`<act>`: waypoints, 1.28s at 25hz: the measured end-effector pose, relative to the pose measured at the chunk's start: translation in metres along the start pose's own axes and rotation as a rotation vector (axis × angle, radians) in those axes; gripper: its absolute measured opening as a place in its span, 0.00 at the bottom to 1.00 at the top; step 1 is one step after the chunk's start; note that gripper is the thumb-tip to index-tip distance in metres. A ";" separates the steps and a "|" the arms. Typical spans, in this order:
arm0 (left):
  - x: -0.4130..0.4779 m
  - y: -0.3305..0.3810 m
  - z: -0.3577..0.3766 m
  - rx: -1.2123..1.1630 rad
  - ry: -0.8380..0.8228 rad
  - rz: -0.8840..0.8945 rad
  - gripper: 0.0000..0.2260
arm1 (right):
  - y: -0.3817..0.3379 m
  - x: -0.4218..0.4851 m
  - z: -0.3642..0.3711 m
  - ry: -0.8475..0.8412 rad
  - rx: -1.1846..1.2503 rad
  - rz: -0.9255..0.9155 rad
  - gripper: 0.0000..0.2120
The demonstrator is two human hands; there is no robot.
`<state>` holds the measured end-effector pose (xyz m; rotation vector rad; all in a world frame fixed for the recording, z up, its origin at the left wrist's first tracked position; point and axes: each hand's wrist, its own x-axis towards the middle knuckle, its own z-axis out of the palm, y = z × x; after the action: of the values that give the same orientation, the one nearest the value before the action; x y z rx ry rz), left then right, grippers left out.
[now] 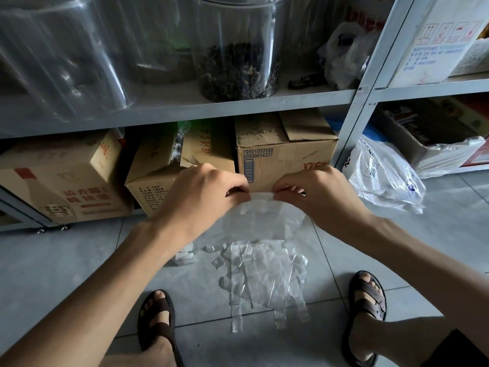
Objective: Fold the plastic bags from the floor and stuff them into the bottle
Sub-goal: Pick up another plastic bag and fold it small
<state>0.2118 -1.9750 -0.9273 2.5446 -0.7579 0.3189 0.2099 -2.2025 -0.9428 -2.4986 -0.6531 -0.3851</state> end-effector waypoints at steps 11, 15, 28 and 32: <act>-0.005 -0.019 -0.013 -0.096 0.068 -0.154 0.04 | 0.015 0.001 -0.012 0.017 0.104 0.200 0.05; -0.005 -0.021 -0.016 -0.137 0.053 -0.202 0.07 | 0.019 0.001 -0.014 0.044 0.148 0.252 0.07; -0.005 -0.023 -0.016 -0.164 -0.124 -0.239 0.14 | 0.014 0.001 -0.018 0.014 0.096 0.215 0.06; -0.003 -0.016 -0.005 -0.079 -0.227 -0.080 0.13 | 0.009 0.001 -0.018 0.001 0.083 0.163 0.05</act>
<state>0.2179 -1.9597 -0.9298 2.5545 -0.7312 -0.0264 0.2126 -2.2191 -0.9316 -2.4502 -0.4512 -0.2926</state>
